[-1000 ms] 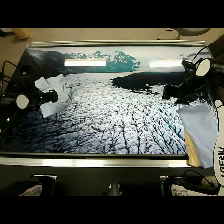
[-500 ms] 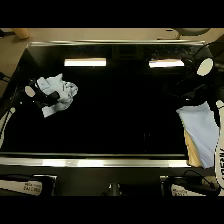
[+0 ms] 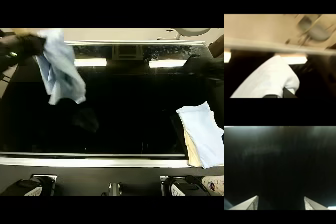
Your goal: Fold the shirts.
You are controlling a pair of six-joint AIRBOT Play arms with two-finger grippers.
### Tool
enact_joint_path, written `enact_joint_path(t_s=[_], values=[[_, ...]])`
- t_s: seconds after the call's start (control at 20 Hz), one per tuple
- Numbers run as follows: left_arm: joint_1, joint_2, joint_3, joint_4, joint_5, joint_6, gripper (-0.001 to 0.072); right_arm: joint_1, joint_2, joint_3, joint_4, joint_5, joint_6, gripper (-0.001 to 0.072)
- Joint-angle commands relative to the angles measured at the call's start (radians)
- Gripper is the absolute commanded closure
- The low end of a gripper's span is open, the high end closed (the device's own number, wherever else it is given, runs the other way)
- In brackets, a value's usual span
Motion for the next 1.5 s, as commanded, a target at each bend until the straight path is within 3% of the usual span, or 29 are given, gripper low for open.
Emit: enact_joint_path(t_s=[0.0,0.1,0.25,0.4,0.55,0.75,0.95,1.1,1.45], values=[[-0.154,0.147,0.007,-0.006,0.017,-0.036,0.068,-0.002,0.164,0.0,-0.046,-0.006,0.056,0.0106],[-0.215,0.133,-0.06,0.006,-0.037,-0.071,0.068,-0.002,0.209,0.0,-0.059,0.092,0.064,0.0106],[-0.289,0.079,-0.3,0.031,-0.043,-0.154,0.0679,-0.002,0.18,-0.014,-0.061,0.351,0.064,0.0106],[-0.364,-0.027,-0.57,0.03,0.057,-0.253,0.0679,-0.002,0.091,-0.163,0.005,0.447,0.043,0.0103],[-0.385,-0.113,-0.661,0.013,0.045,-0.253,0.0679,-0.002,-0.007,-0.408,0.208,0.332,0.013,0.0083],[-0.352,-0.084,-0.651,0.06,-0.063,-0.164,0.0679,0.015,-0.159,-0.64,0.556,0.17,-0.08,0.0076],[-0.313,-0.031,-0.651,0.142,-0.203,-0.163,0.0679,0.173,-0.329,-0.666,0.644,-0.057,-0.083,0.0076],[-0.314,0.01,-0.651,0.171,-0.234,-0.164,0.0679,0.267,-0.429,-0.665,0.816,-0.211,-0.105,0.0077],[-0.318,0.082,-0.65,0.17,-0.234,-0.167,0.0678,0.366,-0.514,-0.665,1.011,-0.299,-0.121,0.0078]])
